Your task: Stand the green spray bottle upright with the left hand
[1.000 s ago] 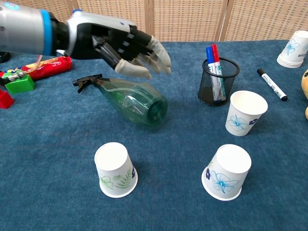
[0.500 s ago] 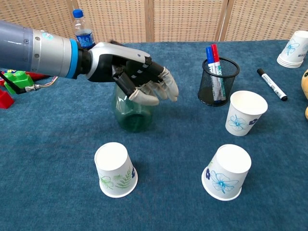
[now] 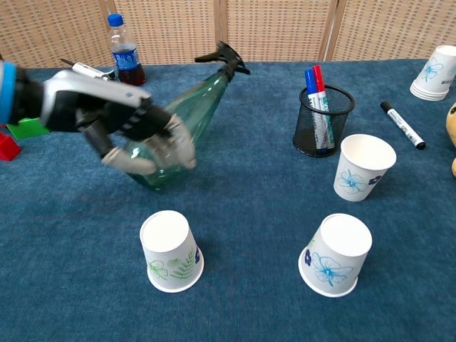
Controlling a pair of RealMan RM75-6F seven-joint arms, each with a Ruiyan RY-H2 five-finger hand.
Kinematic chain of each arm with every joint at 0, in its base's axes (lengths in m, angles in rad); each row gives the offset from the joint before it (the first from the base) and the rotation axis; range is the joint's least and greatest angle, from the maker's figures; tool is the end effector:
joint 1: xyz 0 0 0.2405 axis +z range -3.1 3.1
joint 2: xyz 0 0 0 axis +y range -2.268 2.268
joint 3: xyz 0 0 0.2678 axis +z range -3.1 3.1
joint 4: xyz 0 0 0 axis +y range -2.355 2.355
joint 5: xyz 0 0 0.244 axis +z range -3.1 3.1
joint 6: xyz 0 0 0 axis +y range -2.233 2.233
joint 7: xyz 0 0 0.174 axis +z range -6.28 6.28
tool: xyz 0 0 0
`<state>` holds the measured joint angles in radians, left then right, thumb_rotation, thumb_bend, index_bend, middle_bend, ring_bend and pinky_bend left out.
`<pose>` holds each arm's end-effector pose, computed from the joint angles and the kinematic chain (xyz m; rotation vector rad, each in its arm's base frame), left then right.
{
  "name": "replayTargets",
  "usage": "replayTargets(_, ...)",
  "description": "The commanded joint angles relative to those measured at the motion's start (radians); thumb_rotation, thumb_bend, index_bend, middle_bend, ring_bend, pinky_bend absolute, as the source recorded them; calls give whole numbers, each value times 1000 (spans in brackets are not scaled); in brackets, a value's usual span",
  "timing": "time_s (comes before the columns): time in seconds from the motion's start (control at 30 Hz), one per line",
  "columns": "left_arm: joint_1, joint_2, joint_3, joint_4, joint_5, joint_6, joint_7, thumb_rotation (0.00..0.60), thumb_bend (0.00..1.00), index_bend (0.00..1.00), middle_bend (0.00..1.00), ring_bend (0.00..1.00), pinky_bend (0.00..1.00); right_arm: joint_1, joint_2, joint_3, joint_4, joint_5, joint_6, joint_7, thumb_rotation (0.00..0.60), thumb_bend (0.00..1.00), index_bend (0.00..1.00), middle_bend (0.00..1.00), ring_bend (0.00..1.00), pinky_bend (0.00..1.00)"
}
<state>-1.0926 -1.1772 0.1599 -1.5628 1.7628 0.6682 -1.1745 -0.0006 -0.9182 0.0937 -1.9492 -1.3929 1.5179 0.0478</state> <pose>-0.1367 0.3591 -0.0262 -2.2460 -1.8308 -0.8033 -0.3007 -0.1932 0.1813 1.1630 -1.0727 0.9802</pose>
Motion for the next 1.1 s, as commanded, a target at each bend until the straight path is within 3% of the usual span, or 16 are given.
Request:
replayTargets(0.03, 22, 38, 46, -10, 25, 42, -35, 597, 446, 299, 287, 231, 224, 1, 0, 0, -2, -2, 0, -1, 600, 393, 311, 272, 103, 184)
replayTargets(0.33, 73, 131, 131, 16, 47, 161, -125, 599, 446, 307, 290, 231, 231, 3, -1, 1, -10, -15, 1, -2, 600, 392, 311, 272, 104, 186)
replayTargets(0.63, 153, 220, 121, 30, -7, 298, -147, 598, 446, 318, 293, 231, 257, -3, 4, -1, -13, -25, 12, 4, 600, 392, 310, 272, 103, 188)
replayTargets(0.73, 191, 249, 95, 20, -47, 356, -117, 562, 446, 308, 286, 225, 256, -3, 5, 0, -11, -27, 13, 7, 600, 392, 311, 271, 103, 189)
replayTargets(0.77, 203, 258, 85, 16, -65, 366, -85, 550, 446, 303, 283, 220, 255, -2, 4, 0, -9, -28, 11, 9, 600, 392, 311, 271, 104, 189)
replayTargets(0.87, 247, 278, 30, -47, -187, 361, 203, 495, 446, 271, 256, 186, 249, 3, -7, -1, 4, -30, 2, 20, 600, 391, 310, 272, 104, 190)
replayTargets(1.1, 262, 273, -59, -191, -394, 310, 674, 384, 402, 210, 211, 150, 236, 5, -14, -1, 19, -35, 0, 34, 600, 392, 309, 271, 104, 190)
